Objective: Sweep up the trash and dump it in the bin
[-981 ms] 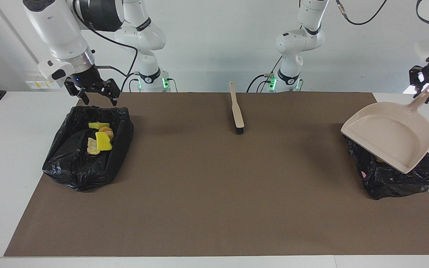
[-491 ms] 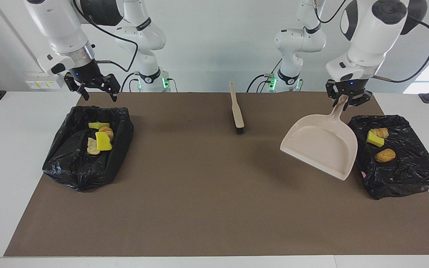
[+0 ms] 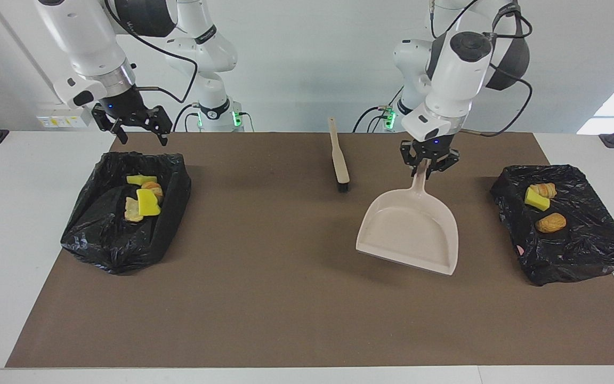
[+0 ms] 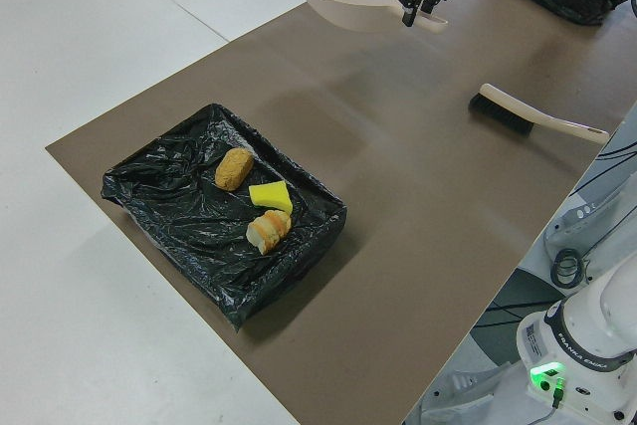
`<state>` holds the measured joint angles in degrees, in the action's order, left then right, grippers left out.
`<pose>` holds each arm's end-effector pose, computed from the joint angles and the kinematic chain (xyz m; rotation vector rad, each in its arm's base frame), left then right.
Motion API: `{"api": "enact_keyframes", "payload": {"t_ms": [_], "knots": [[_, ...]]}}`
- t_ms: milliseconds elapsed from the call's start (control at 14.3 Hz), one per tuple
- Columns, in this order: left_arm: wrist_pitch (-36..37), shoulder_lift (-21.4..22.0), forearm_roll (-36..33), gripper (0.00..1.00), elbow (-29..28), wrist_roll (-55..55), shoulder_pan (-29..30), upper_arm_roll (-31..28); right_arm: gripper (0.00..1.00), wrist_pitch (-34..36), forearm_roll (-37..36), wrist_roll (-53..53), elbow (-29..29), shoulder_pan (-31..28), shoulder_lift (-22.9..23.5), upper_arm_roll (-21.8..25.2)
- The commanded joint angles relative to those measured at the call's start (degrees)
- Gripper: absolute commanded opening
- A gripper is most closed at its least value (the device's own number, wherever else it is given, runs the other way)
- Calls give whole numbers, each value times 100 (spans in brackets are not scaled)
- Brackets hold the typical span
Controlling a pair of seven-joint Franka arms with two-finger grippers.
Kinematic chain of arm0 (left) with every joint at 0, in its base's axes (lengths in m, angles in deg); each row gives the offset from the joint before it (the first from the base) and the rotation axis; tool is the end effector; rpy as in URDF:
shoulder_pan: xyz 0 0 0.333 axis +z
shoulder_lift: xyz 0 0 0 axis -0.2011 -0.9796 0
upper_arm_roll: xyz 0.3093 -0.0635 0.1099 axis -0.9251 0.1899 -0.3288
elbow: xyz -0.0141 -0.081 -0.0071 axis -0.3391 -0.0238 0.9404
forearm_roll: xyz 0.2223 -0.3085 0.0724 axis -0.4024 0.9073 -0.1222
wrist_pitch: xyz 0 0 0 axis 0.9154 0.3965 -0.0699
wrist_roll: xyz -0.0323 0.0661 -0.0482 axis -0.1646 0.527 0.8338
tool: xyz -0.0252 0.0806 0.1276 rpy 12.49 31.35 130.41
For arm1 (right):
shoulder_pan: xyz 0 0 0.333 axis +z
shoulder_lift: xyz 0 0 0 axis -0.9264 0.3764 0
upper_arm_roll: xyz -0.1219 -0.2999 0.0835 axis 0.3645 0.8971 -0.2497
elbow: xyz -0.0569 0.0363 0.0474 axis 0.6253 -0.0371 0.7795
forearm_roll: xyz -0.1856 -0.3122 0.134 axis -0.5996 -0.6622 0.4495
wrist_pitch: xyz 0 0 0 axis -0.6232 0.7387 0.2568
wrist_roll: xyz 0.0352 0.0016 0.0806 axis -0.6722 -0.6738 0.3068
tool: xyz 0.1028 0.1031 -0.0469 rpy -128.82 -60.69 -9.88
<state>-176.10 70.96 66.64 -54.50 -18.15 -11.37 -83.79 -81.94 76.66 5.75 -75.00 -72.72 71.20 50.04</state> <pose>0.5163 -0.2279 0.4786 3.0936 -0.4982 0.1049 0.5218 -0.0125 0.5793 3.1206 -0.0944 -0.0511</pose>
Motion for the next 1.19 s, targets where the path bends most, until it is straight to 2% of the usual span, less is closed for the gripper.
{"api": "enact_keyframes", "payload": {"t_ms": [0,140,420,771,1121], "knots": [[-697,-505,112,0,-9,-850,-567,-122,100,35,99,-50,-20,-44,-49,-21],[-1294,-963,112,0,-18,-1491,-954,-122,100,35,99,-50,-20,-44,-49,-21],[-1526,-1236,120,0,-62,-1984,-1358,-131,100,35,99,-50,-20,-44,-49,-29],[-1753,-1237,120,0,-176,-2259,-1404,-122,100,35,99,-50,-20,-44,-49,-21],[-1895,-1483,112,0,-106,-2259,-1412,-122,100,35,99,-50,-20,-52,-49,-29]]}}
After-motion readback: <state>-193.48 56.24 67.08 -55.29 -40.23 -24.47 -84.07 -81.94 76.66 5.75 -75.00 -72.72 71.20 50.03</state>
